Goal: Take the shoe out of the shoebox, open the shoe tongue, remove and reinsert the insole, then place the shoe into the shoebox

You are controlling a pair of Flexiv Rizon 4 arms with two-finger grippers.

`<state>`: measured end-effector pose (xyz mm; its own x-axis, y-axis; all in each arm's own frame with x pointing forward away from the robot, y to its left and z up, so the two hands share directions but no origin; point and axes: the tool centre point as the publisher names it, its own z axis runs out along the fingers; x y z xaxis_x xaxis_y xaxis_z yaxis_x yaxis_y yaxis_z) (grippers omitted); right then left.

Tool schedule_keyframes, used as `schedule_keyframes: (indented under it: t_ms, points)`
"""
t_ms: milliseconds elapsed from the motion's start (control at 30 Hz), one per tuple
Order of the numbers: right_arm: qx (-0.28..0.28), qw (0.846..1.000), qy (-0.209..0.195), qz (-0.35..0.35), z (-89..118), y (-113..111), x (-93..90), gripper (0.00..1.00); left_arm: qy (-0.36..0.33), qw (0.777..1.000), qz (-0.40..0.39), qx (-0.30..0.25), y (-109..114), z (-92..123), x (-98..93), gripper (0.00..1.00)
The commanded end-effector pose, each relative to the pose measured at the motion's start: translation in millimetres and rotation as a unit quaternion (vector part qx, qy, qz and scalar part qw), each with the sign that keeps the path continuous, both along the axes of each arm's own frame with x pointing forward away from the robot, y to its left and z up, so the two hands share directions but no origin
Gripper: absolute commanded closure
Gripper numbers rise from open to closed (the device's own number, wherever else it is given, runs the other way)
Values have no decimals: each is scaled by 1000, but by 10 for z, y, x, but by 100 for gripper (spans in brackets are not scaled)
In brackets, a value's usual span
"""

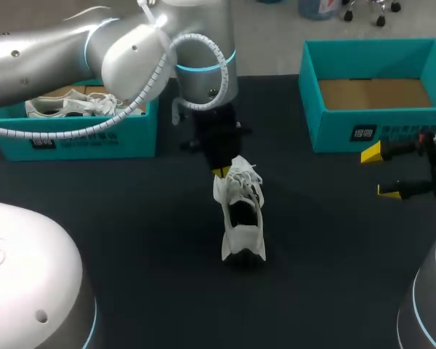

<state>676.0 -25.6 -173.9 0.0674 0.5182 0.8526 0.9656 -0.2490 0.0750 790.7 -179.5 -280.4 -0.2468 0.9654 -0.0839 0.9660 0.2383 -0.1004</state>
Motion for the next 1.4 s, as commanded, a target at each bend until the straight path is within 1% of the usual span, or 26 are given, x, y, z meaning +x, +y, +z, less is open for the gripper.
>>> schedule_keyframes:
  t_ms: [33, 67, 533, 567, 633, 667, 700, 733, 767, 1167, 1200, 1233, 1267, 1400]
  points:
    - [-2, 1000, 1, -2, 0, 7, -14, 0, 42, 919, 371, 124, -93, 94, -94, 100]
    - [-2, 1000, 1, -2, 0, 7, -14, 0, 40, 876, 466, 121, -27, 111, -137, 100]
    - [-2, 1000, 1, -2, 0, 7, -14, 0, 40, 876, 466, 121, -27, 111, -137, 100]
    - [-2, 1000, 1, -2, 0, 7, -14, 0, 32, 842, 530, 100, -30, 131, -136, 100]
    - [-2, 1000, 1, -2, 0, 7, -14, 0, 16, 794, 601, 86, -15, 144, -191, 100]
    - [-2, 1000, 1, -2, 0, 7, -14, 0, 10, 757, 649, 74, -6, 160, -217, 100]
    - [-2, 1000, 1, -2, 0, 7, -14, 0, 22, 735, 675, 61, 10, 179, -246, 100]
    - [-2, 1000, 1, -2, 0, 7, -14, 0, 29, 695, 717, 47, 25, 202, -278, 100]
    - [-2, 1000, 1, -2, 0, 7, -14, 0, 25, 674, 737, 36, 39, 210, -301, 100]
    - [-2, 1000, 1, -2, 0, 7, -14, 0, 25, 674, 737, 36, 39, 210, -301, 100]
    - [-2, 1000, 1, -2, 0, 7, -14, 0, 34, 674, 737, 33, 29, 209, -355, 100]
    - [-2, 1000, 1, -2, 0, 7, -14, 0, 32, 680, 732, 31, 14, 198, -411, 100]
    - [-2, 1000, 1, -2, 0, 7, -14, 0, 33, 675, 737, 25, -1, 189, -455, 100]
    - [-2, 1000, 1, -2, 0, 7, -14, 0, 31, 691, 722, 31, -48, 157, -637, 100]
